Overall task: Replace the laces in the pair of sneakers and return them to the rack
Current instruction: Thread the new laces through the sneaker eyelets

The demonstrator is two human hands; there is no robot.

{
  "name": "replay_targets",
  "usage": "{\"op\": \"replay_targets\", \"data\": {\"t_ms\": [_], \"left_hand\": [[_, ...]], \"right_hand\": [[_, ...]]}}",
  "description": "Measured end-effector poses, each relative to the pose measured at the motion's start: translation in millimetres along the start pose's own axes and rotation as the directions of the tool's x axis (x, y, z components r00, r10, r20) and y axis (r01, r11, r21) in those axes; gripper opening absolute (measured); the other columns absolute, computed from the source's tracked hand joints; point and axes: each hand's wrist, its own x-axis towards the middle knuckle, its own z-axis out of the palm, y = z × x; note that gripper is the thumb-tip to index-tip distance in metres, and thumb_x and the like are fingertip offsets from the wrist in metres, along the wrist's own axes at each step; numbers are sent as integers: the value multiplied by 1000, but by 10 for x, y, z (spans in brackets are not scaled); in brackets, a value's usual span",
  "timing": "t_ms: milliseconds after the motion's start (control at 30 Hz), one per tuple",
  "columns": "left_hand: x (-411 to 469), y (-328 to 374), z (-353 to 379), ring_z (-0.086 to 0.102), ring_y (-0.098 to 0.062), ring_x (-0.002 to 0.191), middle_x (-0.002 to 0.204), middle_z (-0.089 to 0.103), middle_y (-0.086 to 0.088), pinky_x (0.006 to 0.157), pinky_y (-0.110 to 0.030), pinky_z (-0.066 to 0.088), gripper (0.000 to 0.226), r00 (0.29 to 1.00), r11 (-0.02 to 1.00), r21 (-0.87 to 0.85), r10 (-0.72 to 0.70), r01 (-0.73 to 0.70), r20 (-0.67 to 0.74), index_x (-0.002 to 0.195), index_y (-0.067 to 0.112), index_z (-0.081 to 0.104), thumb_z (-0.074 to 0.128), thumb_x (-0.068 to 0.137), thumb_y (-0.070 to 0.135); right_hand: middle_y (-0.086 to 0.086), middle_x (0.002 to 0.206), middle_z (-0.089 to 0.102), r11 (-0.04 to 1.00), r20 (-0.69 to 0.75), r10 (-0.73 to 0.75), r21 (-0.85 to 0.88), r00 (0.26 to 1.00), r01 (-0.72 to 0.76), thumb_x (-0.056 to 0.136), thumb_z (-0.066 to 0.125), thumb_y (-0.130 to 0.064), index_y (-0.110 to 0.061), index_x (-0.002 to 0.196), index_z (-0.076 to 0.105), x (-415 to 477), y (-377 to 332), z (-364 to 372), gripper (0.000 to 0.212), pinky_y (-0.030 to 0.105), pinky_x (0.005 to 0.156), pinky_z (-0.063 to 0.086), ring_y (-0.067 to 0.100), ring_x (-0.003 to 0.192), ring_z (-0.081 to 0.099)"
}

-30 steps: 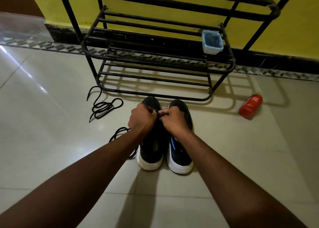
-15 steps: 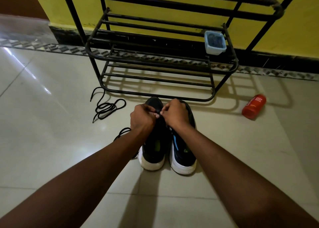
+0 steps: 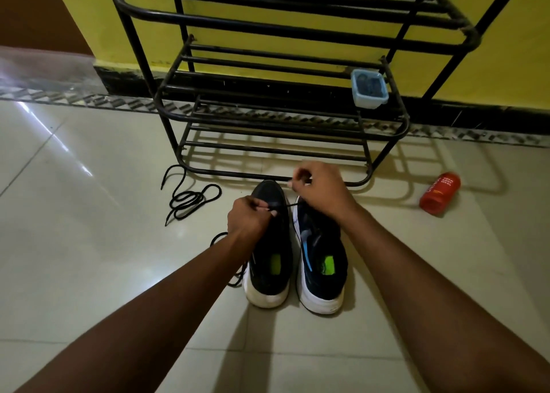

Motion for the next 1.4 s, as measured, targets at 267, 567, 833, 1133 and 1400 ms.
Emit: {"op": "replay_targets", "data": {"t_ms": [267, 567, 833, 1133, 1400], "left_hand": [[-18, -43, -18, 68, -16, 92, 90, 71, 3, 89, -35, 57, 15, 1000, 998, -61, 8, -8, 1, 91, 20, 70, 82, 82, 21], [7, -82, -19, 68, -17, 93, 95, 72, -2, 92, -39, 58, 13, 999, 998, -63, 28, -27, 20, 92, 19, 69, 80, 85, 21], [7, -97, -18, 68, -16, 93, 94, 71, -1, 88, -37, 59, 15, 999, 997, -76, 32, -30, 36, 96, 18, 69, 79, 85, 20], [26, -96, -27, 70, -19, 92, 91, 73, -4, 92, -42, 59, 15, 998, 997, -75, 28, -25, 50, 93, 17, 69, 81, 83, 19], [-12, -107, -184, 71, -27, 97, 93, 73, -10, 89, -42, 59, 11, 976, 989, -80, 134, -122, 171, 98, 15, 66, 70, 91, 7]], "right_hand": [[6, 88, 64, 903, 163, -31, -419, 986, 97, 83, 73, -25, -21, 79, 66, -45, -12, -100, 9, 35, 68, 55, 21, 77, 61], [4, 100, 61, 977, -165, 2, 211, 986, 33, 92, 60, -8, -10, 81, 69, -129, -75, -184, 14, 36, 84, 41, 18, 96, 58], [6, 90, 74, 960, 67, 86, 261, 994, -100, 97, 59, -26, -22, 104, 57, -161, 141, -355, 8, 25, 57, 44, 12, 62, 60], [3, 94, 70, 798, 102, 138, -600, 985, -50, 87, 73, -20, -20, 88, 73, -217, 398, -752, 2, 43, 91, 42, 22, 101, 59], [6, 110, 58, 710, 45, 387, -653, 921, -266, 90, 66, -18, -20, 95, 55, -323, 584, -655, 12, 57, 101, 27, 30, 112, 53]]}}
